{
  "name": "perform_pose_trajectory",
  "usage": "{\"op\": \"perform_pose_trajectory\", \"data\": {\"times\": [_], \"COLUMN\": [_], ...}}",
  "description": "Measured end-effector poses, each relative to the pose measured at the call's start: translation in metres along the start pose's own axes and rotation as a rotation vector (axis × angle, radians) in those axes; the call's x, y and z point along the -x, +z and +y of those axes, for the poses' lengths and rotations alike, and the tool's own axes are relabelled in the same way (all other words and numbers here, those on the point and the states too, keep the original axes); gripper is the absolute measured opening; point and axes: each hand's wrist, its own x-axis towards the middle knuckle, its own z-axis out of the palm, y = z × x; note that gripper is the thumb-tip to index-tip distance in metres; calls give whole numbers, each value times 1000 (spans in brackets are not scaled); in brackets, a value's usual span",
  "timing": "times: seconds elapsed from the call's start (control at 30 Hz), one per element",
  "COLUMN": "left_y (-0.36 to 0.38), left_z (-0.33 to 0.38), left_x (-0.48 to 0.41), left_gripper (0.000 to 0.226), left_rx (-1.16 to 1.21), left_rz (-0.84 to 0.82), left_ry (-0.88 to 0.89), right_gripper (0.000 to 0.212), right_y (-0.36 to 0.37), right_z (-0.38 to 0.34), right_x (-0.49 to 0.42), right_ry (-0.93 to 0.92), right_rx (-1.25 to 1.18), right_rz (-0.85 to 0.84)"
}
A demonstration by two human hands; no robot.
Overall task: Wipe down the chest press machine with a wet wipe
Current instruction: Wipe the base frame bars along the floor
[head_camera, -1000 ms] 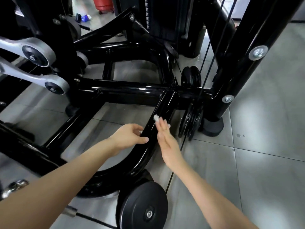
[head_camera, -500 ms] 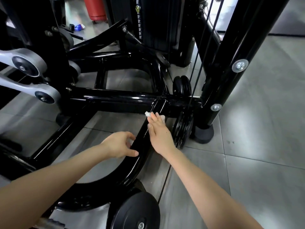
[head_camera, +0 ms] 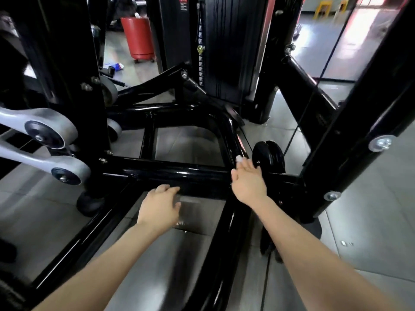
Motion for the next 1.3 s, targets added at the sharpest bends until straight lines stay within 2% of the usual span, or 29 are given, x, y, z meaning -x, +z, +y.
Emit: {"op": "perform_pose_trajectory", "data": {"times": [0.13,0.3,0.4,0.53,0.6,0.67,0.77,0.9,1.07,1.3], "left_y": [3,-13,-23,-28,-24,-17,-6,-7,-7,-23], "left_z": [-22,-43,-55,-65,-70,-77,-90,-95,-93,-101], "left_x": [-16,-10,-12,-13,-6,5,19,18,17,12], "left_gripper": [43,36,38,42,47,62,78,77,73,73], "left_rx": [46,-15,-57,-201,-210,-178,-240,-274,-215,-79], "left_rz": [26,-32,-1,46,-28,-104,-87,-45,-39,-68], "left_ry": [-98,-136,-143,-227,-359,-451,-391,-360,-392,-386], "right_gripper": [52,55,62,57,53,51,53,57,55,56], "right_y": [23,14,14,0,-7,-7,1,5,17,34], "right_z": [-53,-51,-36,0,11,11,6,-11,-90,-166], "right_x": [4,-12,-10,-8,0,10,22,17,-2,-50], "right_ry": [-289,-426,-497,-374,-327,-283,-224,-224,-564,-922], "right_rx": [-54,18,36,44,1,-41,-29,64,48,167], "right_rz": [50,-43,-75,-55,-84,-75,-68,-56,-86,-67]}}
